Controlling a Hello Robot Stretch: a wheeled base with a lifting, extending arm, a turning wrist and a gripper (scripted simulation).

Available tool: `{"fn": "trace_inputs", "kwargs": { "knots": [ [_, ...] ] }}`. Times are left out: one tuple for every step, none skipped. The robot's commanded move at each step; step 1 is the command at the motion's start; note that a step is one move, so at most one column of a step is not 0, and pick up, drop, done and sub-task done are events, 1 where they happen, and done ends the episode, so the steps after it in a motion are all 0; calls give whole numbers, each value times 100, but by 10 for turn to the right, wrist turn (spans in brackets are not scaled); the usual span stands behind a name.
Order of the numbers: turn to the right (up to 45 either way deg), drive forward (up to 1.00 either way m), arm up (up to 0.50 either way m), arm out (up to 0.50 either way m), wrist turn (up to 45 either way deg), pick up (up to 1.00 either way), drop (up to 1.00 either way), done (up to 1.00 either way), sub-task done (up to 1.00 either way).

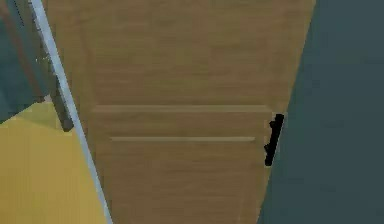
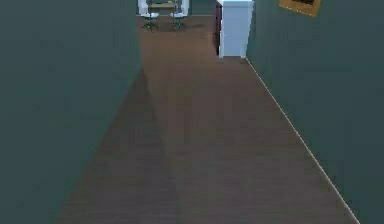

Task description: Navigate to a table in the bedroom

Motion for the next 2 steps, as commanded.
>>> {"fn": "trace_inputs", "kwargs": {
  "knots": [
    [450,0,0,0,0,0,0,0,0],
    [420,0,0,0,0,0,0,0,0]
  ]
}}
